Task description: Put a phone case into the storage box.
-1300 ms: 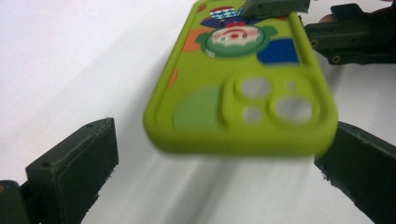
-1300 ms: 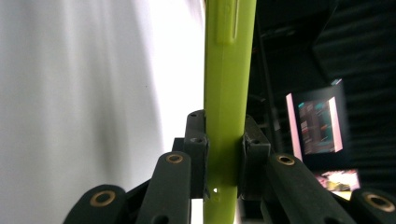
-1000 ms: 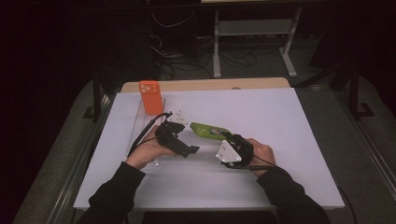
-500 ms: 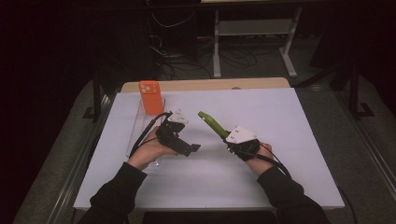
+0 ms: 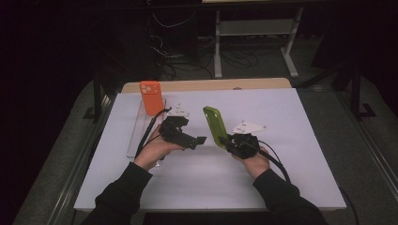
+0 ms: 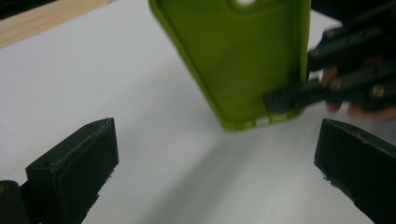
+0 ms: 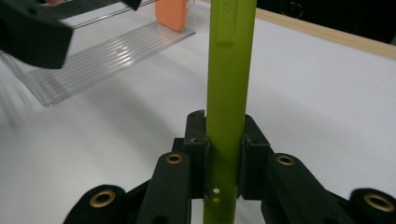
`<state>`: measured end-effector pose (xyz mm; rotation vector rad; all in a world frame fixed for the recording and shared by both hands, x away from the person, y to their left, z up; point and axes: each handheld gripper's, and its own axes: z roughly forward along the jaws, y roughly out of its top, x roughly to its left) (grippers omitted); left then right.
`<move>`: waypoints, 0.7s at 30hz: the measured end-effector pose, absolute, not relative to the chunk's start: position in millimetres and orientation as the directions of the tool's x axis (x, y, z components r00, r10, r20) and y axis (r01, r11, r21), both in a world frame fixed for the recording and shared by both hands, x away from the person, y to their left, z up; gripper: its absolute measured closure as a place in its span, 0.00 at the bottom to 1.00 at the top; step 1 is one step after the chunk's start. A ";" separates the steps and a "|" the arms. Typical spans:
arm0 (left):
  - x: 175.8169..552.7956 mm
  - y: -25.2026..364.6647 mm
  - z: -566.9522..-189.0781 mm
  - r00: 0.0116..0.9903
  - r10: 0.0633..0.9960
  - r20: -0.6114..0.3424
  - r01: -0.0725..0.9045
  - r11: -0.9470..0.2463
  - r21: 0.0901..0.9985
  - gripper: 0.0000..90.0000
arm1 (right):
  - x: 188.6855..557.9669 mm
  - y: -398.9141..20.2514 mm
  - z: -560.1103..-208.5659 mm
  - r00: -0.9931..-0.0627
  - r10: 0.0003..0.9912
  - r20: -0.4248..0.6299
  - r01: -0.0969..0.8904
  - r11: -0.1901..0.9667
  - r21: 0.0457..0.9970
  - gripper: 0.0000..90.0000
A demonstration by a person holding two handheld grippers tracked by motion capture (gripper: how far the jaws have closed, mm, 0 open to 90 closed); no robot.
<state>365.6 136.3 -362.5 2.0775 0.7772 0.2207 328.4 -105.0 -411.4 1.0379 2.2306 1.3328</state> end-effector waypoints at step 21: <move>370.3 117.6 -365.9 0.795 0.579 -0.179 0.419 -0.312 0.853 0.00 | 315.7 -82.5 -408.0 -0.721 0.682 0.123 0.399 0.264 0.878 0.84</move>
